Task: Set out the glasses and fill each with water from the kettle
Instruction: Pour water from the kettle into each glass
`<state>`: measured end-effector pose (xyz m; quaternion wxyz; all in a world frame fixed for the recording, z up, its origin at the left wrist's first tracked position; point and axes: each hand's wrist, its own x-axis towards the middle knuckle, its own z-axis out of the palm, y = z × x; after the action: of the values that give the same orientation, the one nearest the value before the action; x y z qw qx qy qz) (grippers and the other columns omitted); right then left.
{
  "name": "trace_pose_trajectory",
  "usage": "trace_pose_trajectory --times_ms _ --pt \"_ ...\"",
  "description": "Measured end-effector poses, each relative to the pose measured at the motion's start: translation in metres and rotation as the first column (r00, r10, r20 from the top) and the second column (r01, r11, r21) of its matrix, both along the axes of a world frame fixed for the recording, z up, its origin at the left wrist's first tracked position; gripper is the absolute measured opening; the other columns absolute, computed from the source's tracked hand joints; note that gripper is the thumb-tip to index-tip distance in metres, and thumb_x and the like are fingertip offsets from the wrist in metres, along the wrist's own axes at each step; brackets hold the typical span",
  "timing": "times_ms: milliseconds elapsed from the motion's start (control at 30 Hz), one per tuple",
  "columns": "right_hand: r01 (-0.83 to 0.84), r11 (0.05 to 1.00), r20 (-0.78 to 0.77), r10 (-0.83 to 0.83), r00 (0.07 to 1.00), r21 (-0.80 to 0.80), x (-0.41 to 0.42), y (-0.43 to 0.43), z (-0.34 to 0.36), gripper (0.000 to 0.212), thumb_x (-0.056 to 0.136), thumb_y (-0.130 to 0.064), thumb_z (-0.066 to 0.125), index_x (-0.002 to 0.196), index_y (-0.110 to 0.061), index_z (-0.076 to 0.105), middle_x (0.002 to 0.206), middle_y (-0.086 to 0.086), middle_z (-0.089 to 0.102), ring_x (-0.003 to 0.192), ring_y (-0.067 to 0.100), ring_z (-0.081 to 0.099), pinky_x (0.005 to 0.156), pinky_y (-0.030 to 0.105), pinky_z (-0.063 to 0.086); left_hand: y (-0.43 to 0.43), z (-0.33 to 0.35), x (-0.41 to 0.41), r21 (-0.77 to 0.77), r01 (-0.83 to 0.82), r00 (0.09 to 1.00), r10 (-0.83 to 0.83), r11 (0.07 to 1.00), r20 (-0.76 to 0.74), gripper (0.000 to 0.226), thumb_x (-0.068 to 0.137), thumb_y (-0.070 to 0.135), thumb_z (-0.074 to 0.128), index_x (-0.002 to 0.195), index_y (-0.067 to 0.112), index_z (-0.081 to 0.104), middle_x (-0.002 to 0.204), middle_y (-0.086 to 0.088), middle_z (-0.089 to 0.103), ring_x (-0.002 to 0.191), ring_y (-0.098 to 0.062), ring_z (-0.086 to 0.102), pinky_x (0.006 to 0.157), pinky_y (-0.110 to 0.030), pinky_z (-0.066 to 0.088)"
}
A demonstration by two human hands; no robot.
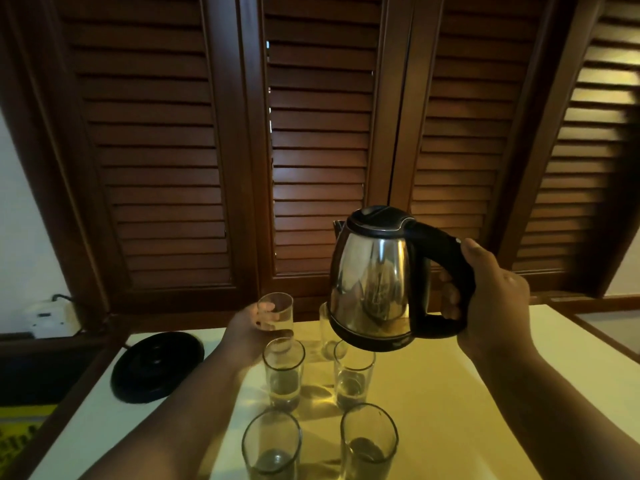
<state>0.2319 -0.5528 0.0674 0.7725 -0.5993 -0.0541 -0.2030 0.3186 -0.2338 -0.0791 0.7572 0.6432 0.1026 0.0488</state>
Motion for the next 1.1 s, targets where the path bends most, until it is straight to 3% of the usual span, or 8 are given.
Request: trace_pose_trajectory --times_ms 33,100,233,467,667,800,967,1100 --pt "-0.003 1.000 0.000 0.003 1.000 0.001 0.000 0.000 0.001 0.031 0.103 -0.034 0.055 0.089 -0.010 0.068 0.054 -0.005 0.061 0.048 0.005 0.060 0.047 0.020 0.048 0.000 0.004 0.000 -0.028 0.017 1.000 -0.017 0.999 0.022 0.048 0.071 -0.022 0.072 0.105 0.010 0.066 0.099 -0.014 0.071 0.096 -0.036 0.069 0.084 -0.052 0.060" --pt "-0.022 1.000 0.005 0.022 1.000 -0.003 -0.002 -0.001 0.003 0.030 0.102 -0.036 0.056 0.089 -0.011 0.068 0.057 -0.004 0.062 0.052 0.007 0.062 0.054 0.025 0.050 -0.002 0.018 -0.001 0.093 0.013 0.998 -0.018 0.996 0.052 0.063 0.065 -0.023 0.080 0.115 0.010 0.063 0.106 -0.014 0.071 0.095 -0.029 0.071 0.069 -0.037 0.063" --pt "-0.054 0.998 0.028 0.055 0.998 -0.030 0.000 -0.001 0.012 0.028 0.100 -0.036 0.059 0.093 -0.012 0.072 0.071 0.000 0.069 0.070 0.017 0.069 0.071 0.037 0.052 -0.003 0.040 0.000 0.285 -0.018 0.995 -0.011 0.958 0.102 0.069 0.063 -0.011 0.090 0.121 0.014 0.061 0.109 -0.009 0.073 0.093 -0.021 0.072 0.070 -0.028 0.059" --pt "-0.150 0.981 0.007 0.152 0.988 -0.125 0.006 -0.003 0.038 0.039 0.101 -0.036 0.059 0.094 0.001 0.068 0.057 -0.002 0.058 0.049 0.011 0.057 0.050 0.020 0.049 -0.008 0.061 0.001 0.343 0.005 0.984 -0.065 0.939 0.164 0.068 0.064 -0.009 0.091 0.120 0.013 0.061 0.106 -0.006 0.071 0.086 -0.014 0.069 0.065 -0.020 0.055" --pt "-0.148 0.941 -0.067 0.134 0.989 -0.305 0.011 0.002 0.066 0.042 0.096 -0.044 0.064 0.083 -0.005 0.073 0.055 0.004 0.059 0.043 0.014 0.053 0.045 0.022 0.044 -0.013 0.069 -0.002 0.301 0.024 0.975 -0.090 0.953 0.205 0.059 0.066 -0.004 0.090 0.116 0.015 0.065 0.108 -0.013 0.072 0.095 -0.024 0.069 0.076 -0.034 0.058" --pt "-0.212 0.869 -0.107 0.183 0.977 -0.448 0.015 0.008 0.089 0.043 0.095 -0.046 0.066 0.079 -0.006 0.073 0.054 0.005 0.056 0.039 0.014 0.046 0.043 0.021 0.039 -0.018 0.078 -0.005 0.303 0.054 0.964 -0.129 0.951 0.232 0.076 0.042 0.028 0.094 0.113 0.021 0.068 0.104 -0.008 0.074 0.097 -0.025 0.072 0.082 -0.039 0.060" --pt "-0.264 0.825 -0.180 0.198 0.963 -0.500 0.021 0.017 0.102 0.047 0.094 -0.049 0.068 0.081 -0.004 0.074 0.055 0.006 0.054 0.041 0.018 0.042 0.041 0.023 0.035 -0.017 0.075 -0.006 0.396 0.048 0.961 -0.151 0.917 0.232 0.060 0.065 0.001 0.091 0.116 0.021 0.068 0.109 -0.006 0.074 0.102 -0.022 0.072 0.071 -0.026 0.061" --pt "-0.282 0.802 -0.202 0.205 0.958 -0.526 0.024 0.020 0.107 0.046 0.093 -0.049 0.069 0.081 -0.005 0.075 0.054 0.004 0.054 0.041 0.017 0.041 0.042 0.024 0.035 -0.015 0.072 -0.005 0.426 0.039 0.967 -0.141 0.904 0.211 0.059 0.062 0.005 0.093 0.114 0.021 0.070 0.106 -0.007 0.075 0.100 -0.025 0.074 0.080 -0.038 0.064"
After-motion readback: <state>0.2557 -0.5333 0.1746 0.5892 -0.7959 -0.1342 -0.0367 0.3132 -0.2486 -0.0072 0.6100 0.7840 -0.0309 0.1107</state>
